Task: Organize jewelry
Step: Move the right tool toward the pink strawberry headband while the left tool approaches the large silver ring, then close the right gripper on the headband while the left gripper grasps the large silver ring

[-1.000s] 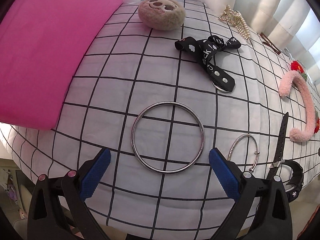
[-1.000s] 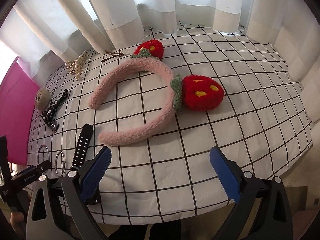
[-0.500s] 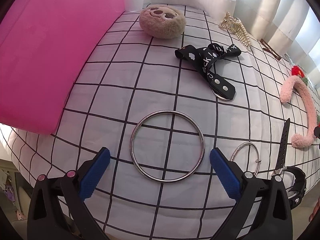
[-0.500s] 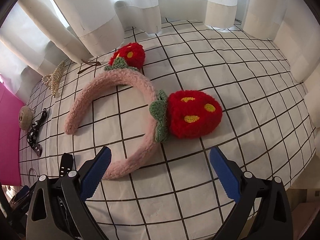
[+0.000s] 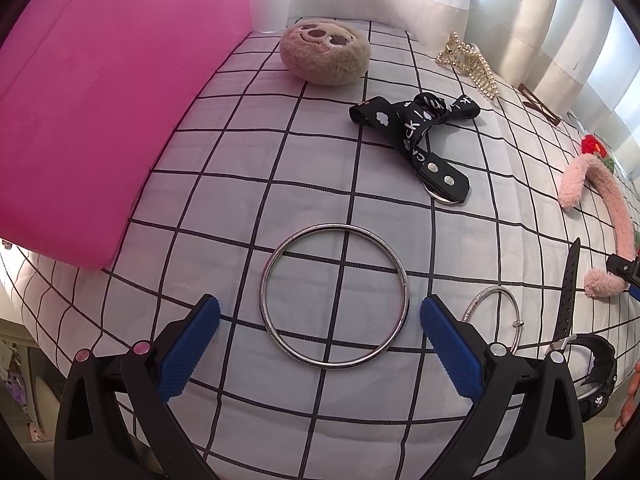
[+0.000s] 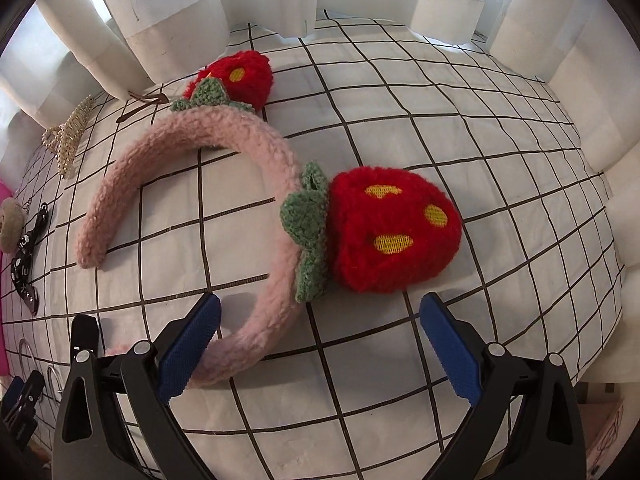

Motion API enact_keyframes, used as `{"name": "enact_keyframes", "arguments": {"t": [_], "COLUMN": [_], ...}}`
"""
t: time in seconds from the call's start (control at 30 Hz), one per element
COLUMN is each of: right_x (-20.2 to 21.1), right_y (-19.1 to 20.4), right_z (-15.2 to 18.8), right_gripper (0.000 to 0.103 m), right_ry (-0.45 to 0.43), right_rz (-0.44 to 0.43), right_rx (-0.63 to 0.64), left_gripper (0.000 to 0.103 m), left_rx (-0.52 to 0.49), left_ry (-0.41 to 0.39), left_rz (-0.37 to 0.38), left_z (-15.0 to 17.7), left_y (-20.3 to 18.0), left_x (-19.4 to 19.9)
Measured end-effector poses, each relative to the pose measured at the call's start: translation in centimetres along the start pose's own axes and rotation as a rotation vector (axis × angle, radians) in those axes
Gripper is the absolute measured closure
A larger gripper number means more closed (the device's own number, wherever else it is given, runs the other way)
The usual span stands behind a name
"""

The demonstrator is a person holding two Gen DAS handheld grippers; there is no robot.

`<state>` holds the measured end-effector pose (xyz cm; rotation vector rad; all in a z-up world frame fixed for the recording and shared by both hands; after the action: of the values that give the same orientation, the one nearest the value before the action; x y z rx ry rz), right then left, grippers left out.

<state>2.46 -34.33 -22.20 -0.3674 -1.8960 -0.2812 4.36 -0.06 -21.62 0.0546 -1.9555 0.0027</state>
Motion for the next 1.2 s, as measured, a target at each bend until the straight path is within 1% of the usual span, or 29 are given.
{"name": "enact_keyframes", "arguments": {"t": [0.2, 0.4, 0.47, 0.53, 0.6, 0.63, 0.67, 0.7, 0.73, 0.77, 0.8, 0.83, 0.87, 0.93, 1.07, 1.2], "right_x": [0.0, -0.1, -0.1, 0.1, 0.4, 0.6, 0.8, 0.9, 1.1, 1.3, 1.5, 1.6, 1.6, 1.8, 3.0, 4.4], "right_y": [0.0, 0.3, 0.4, 0.5, 0.9, 1.1, 1.3, 1.5, 1.6, 1.7, 1.7, 1.6, 1.4, 1.0, 0.6, 0.2], "right_z": [0.3, 0.0, 0.0, -0.1, 0.0, 0.1, 0.1, 0.1, 0.1, 0.1, 0.0, -0.1, -0.2, -0.1, 0.2, -0.1], "right_gripper": [0.008, 0.009, 0.01, 0.013, 0.018, 0.023, 0.03, 0.034, 0.046, 0.071, 0.085, 0.086, 0.088, 0.09, 0.094, 0.094], "right_ry": [-0.04, -0.047, -0.045, -0.043, -0.049, -0.051, -0.055, -0.061, -0.065, -0.071, -0.075, -0.071, -0.069, -0.068, -0.103, -0.138], "right_rz": [-0.012, -0.015, -0.024, -0.026, -0.029, -0.032, -0.039, -0.04, -0.041, -0.044, -0.047, -0.038, -0.065, -0.084, -0.123, -0.146], "right_rx": [0.032, 0.041, 0.049, 0.054, 0.068, 0.074, 0.084, 0.092, 0.095, 0.095, 0.098, 0.095, 0.079, 0.069, 0.05, 0.046], "left_gripper": [0.005, 0.007, 0.011, 0.022, 0.029, 0.032, 0.032, 0.032, 0.032, 0.032, 0.032, 0.033, 0.033, 0.033, 0.033, 0.033], "left_rx": [-0.021, -0.016, -0.026, -0.046, -0.064, -0.071, -0.072, -0.067, -0.069, -0.073, -0.073, -0.068, -0.063, -0.058, -0.05, -0.051], "left_ry": [-0.036, -0.035, -0.045, -0.057, -0.067, -0.071, -0.071, -0.07, -0.07, -0.071, -0.071, -0.07, -0.067, -0.064, -0.078, -0.098], "left_rz": [0.006, 0.007, 0.012, 0.02, 0.027, 0.029, 0.027, 0.031, 0.031, 0.029, 0.03, 0.034, 0.037, 0.049, 0.069, 0.081], "left_z": [-0.2, -0.5, -0.4, -0.2, 0.0, 0.1, 0.1, 0.0, -0.1, -0.1, -0.1, -0.2, -0.4, -0.5, -0.7, -1.0], "left_y": [-0.2, 0.0, -0.3, -0.8, -1.5, -1.7, -1.8, -1.8, -1.9, -2.0, -2.1, -2.2, -2.1, -2.2, -1.6, -1.6], "left_x": [-0.1, -0.1, 0.1, 0.5, 0.8, 0.9, 1.0, 1.0, 1.1, 1.1, 1.1, 1.1, 0.9, 1.0, 1.8, 3.0]}}
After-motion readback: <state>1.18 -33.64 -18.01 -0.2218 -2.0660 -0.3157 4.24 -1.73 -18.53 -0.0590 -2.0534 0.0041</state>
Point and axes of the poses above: each gripper's, at about its wrist camera, not at the fingertips, and x roughly against the way its jaws point, y to its left, z to its underside, the point moved 3 cm from there along -x, roughly the way its jaws point, and after that the axes turned 1 degree about -z, right-handed, at the moved point
